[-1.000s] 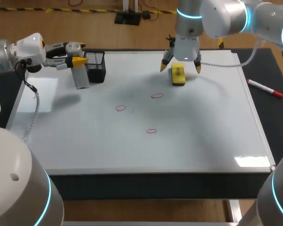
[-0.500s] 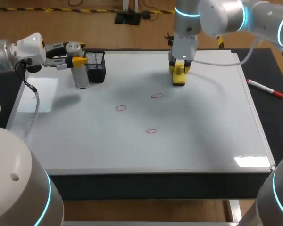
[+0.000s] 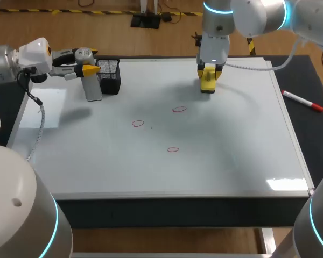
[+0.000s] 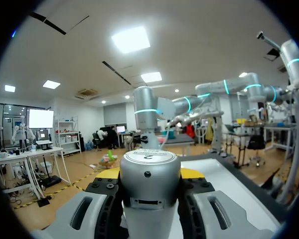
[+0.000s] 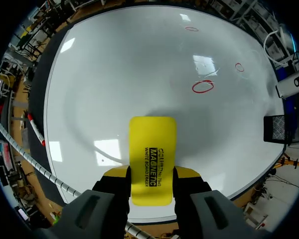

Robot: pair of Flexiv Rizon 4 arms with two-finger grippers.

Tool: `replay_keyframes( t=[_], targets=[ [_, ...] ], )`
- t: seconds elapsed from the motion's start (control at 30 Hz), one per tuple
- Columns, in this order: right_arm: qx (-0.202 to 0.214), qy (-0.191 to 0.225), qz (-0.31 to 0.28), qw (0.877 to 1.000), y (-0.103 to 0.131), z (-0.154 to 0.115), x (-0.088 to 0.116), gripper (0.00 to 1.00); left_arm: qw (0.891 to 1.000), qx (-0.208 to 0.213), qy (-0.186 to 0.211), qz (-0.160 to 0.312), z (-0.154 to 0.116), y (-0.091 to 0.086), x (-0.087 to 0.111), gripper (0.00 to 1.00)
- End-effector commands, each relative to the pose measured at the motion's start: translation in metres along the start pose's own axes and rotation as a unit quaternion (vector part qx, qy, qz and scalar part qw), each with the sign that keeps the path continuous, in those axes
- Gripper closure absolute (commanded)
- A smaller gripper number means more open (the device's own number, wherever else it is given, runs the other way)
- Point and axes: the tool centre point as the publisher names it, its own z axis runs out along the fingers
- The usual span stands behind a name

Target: Pick up the inspection probe, press it on each red-marked spot on the whiteboard one by one, put down the probe, pick up the eraser, and wipe off all the red marks.

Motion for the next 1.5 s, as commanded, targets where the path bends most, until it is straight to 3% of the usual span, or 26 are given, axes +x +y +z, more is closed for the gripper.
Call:
replay_keyframes(
  t=[0.03,0.53,0.83,1.5],
  targets=[
    [0.012,-0.002,0.005,1.0,0.008,-0.014,0.017,1.0,1.0,0.0,0.0,0.001,0.0,-0.001,0.0,1.0],
    [-0.004,-0.005,0.071,0.997,0.004,-0.016,0.083,1.0,1.0,0.0,0.0,0.001,0.0,-0.001,0.0,1.0],
    [-0.013,-0.008,0.103,0.995,0.007,-0.014,0.11,1.0,1.0,0.0,0.0,0.001,0.0,-0.001,0.0,1.0],
    [-0.009,-0.011,0.114,0.993,0.009,-0.013,0.117,1.0,1.0,0.0,0.0,0.001,0.0,-0.001,0.0,1.0]
  ],
)
